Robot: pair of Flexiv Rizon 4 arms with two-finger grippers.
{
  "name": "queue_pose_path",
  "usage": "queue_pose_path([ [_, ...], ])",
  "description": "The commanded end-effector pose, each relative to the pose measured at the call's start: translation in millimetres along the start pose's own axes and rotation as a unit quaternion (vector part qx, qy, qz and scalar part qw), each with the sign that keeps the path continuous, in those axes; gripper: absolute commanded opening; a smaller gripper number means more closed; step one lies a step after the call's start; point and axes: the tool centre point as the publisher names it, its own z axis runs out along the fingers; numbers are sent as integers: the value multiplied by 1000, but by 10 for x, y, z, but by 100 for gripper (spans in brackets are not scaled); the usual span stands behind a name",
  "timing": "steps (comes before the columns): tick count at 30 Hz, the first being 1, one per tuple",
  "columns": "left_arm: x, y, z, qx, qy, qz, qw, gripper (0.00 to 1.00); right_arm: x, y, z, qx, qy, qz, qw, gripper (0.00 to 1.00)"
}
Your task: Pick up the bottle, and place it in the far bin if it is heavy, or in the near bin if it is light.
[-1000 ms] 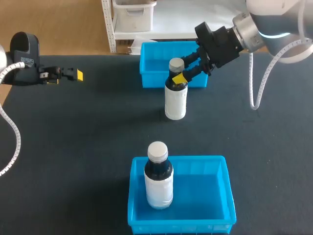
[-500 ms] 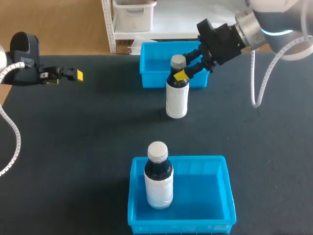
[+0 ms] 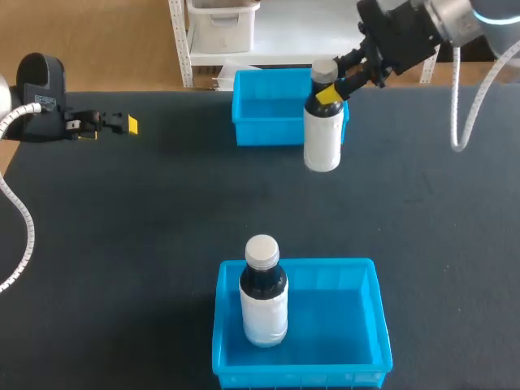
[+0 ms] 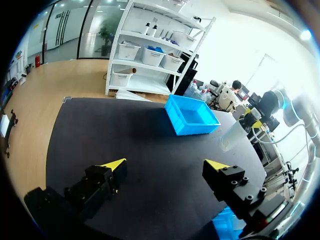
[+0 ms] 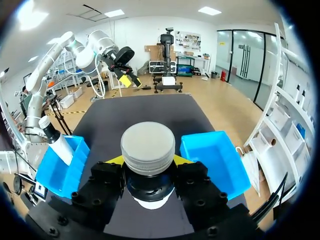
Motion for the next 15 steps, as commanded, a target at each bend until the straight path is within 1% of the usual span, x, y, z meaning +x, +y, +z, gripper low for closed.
queue_pose_path([
  [1,0,0,0,0,0,0,1000,100,-17,127,-190,16,-1,3,1000,0],
  [6,0,0,0,0,0,0,1000,100,22,166,-375,30,-5,10,999,0],
  [15,0,0,0,0,0,0,1000,100,214,192,-703,62,-5,32,998,0],
])
